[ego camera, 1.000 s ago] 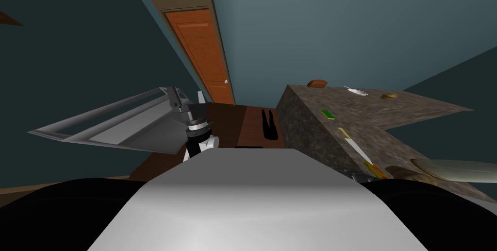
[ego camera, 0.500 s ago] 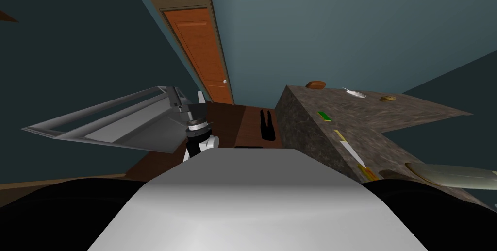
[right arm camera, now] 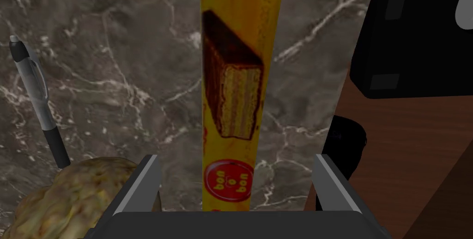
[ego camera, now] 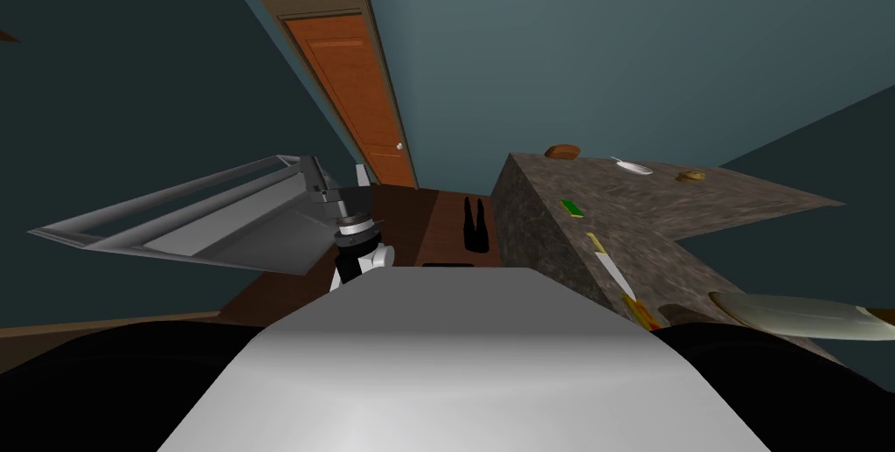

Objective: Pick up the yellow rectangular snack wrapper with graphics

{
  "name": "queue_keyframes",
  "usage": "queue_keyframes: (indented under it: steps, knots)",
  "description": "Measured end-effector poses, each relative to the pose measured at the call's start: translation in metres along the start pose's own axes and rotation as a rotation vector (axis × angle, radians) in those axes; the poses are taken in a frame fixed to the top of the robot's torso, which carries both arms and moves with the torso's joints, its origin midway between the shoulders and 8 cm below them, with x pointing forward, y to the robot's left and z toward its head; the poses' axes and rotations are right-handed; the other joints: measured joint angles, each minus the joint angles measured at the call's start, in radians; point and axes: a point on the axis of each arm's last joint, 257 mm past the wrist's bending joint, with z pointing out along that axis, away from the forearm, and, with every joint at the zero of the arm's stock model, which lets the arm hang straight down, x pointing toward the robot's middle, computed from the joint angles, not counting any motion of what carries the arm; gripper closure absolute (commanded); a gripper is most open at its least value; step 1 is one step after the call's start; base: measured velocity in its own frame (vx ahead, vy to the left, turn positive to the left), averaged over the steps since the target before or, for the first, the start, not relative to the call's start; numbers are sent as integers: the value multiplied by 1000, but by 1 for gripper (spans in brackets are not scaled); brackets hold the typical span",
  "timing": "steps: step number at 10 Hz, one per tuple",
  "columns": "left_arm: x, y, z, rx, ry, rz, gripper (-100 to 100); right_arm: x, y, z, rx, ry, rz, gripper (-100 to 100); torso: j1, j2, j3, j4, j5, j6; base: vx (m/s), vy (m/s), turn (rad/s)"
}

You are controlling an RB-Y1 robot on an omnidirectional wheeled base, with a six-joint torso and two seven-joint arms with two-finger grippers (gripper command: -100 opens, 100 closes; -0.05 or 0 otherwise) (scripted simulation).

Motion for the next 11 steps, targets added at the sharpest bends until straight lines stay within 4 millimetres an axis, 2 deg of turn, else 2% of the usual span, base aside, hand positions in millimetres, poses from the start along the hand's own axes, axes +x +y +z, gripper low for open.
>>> queue_keyframes:
  steps: [1, 4, 11]
  knots:
    - [0, 0, 0, 0, 0, 0, 0, 0, 0, 0, 0, 0, 0, -100, 5, 0, 0, 0, 2, 0, 5, 2, 68]
    - [0, 0, 0, 0, 0, 0, 0, 1, -2, 6, -12, -21, -9, -100, 9, -1, -1, 0, 3, 0, 11, 17, 42]
    - [0, 0, 0, 0, 0, 0, 0, 12, -21, 5, 9, -32, -7, -100, 9, -1, -1, 0, 3, -1, 6, 9, 27]
